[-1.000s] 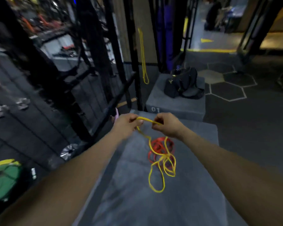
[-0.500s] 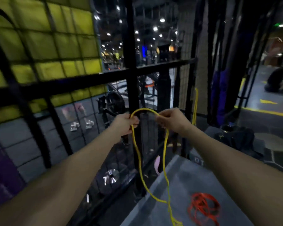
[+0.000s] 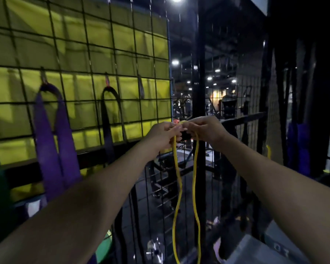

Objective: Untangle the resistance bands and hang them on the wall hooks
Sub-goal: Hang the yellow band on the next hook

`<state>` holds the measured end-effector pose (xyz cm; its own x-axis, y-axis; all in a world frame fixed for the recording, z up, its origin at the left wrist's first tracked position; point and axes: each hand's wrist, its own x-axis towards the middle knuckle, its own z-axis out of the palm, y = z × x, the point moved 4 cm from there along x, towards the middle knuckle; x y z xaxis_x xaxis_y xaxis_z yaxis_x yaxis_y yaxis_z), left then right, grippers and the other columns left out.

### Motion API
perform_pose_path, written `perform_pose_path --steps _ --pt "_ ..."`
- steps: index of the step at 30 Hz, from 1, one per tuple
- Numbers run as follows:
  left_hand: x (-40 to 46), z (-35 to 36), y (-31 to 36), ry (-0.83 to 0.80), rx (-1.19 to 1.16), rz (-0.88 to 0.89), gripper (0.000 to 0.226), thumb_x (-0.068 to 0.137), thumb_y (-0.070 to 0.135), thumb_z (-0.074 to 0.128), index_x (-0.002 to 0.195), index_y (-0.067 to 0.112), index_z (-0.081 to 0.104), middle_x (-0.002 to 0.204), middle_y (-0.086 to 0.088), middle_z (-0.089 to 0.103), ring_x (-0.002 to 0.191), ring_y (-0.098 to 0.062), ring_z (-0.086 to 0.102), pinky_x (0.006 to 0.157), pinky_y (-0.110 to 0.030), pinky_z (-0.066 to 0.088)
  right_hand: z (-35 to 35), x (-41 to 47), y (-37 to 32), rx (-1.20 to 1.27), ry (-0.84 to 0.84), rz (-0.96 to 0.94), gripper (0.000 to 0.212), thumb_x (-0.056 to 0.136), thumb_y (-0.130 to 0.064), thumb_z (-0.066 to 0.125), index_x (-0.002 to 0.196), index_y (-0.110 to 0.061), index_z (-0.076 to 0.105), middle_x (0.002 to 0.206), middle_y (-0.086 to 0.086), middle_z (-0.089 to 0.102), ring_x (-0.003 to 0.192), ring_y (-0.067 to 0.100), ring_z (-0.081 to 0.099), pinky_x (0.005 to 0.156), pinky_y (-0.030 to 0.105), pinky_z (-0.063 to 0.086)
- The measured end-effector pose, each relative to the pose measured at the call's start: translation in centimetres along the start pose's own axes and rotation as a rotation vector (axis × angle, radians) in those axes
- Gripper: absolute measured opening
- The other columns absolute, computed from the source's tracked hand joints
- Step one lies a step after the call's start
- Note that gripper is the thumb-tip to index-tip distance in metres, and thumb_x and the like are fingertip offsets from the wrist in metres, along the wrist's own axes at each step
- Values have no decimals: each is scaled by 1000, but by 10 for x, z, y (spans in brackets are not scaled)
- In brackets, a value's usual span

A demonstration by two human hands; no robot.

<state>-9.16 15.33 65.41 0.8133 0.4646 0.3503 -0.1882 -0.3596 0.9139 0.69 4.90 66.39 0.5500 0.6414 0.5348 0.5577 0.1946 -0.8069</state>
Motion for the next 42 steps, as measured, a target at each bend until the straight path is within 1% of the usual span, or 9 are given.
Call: perform_pose_path --steps 3,11,17,21,28,31,35,38,42 --pt "6 -21 16 96 -22 51 16 93 14 54 79 18 59 75 -1 60 68 -10 57 63 -23 51 7 11 -21 6 -30 -52 30 87 -11 62 101 16 63 75 17 53 57 13 51 49 18 42" --pt "29 -64 66 356 45 203 24 93 6 53 73 18 59 73 -2 59 62 -11 55 55 -23 50 20 64 -58 78 -75 -126 7 85 -5 63 78 -7 64 64 4 56 54 9 50 51 20 41" --pt "45 -92 101 506 154 235 25 90 4 56 71 18 61 71 -3 61 59 -10 56 55 -25 51 24 108 -89 49 -44 -257 10 89 -6 58 92 -3 67 74 2 61 57 8 52 42 10 40" --pt "49 -96 99 618 244 224 24 88 3 59 68 16 62 66 0 61 56 -7 58 49 -21 50 38 131 -74 4 -73 -252 16 89 -9 60 75 -15 67 68 2 63 44 2 51 47 18 41" --pt "60 -106 89 775 404 186 10 91 8 56 92 8 66 77 -3 63 62 -8 59 43 -16 46 62 151 -55 222 -170 -95 23 89 -16 62 67 -9 63 68 10 57 60 20 51 58 29 45" --pt "64 -107 87 776 451 166 13 92 7 53 90 8 66 77 -2 63 66 -8 60 54 -22 51 72 166 -48 314 -149 6 28 88 -17 63 62 -10 55 62 8 51 57 20 47 56 29 45" --pt "69 -103 85 778 483 156 21 90 6 56 73 15 62 69 -3 61 69 -17 61 69 -37 56 80 183 -51 106 -110 -20 33 81 -34 69 58 -17 53 74 11 58 70 23 53 76 37 51" --pt "69 -99 88 762 502 169 10 90 8 57 83 9 64 74 -6 60 67 -15 59 71 -40 56 83 187 -56 85 -171 -23 25 84 -31 65 65 -19 52 90 9 61 85 22 59 92 40 53" --pt "66 -100 93 767 541 189 12 91 8 57 92 1 67 82 -11 63 68 -15 61 71 -41 57 82 188 -59 133 -246 -28 20 84 -19 66 68 -18 54 92 9 61 85 21 59 93 40 53"
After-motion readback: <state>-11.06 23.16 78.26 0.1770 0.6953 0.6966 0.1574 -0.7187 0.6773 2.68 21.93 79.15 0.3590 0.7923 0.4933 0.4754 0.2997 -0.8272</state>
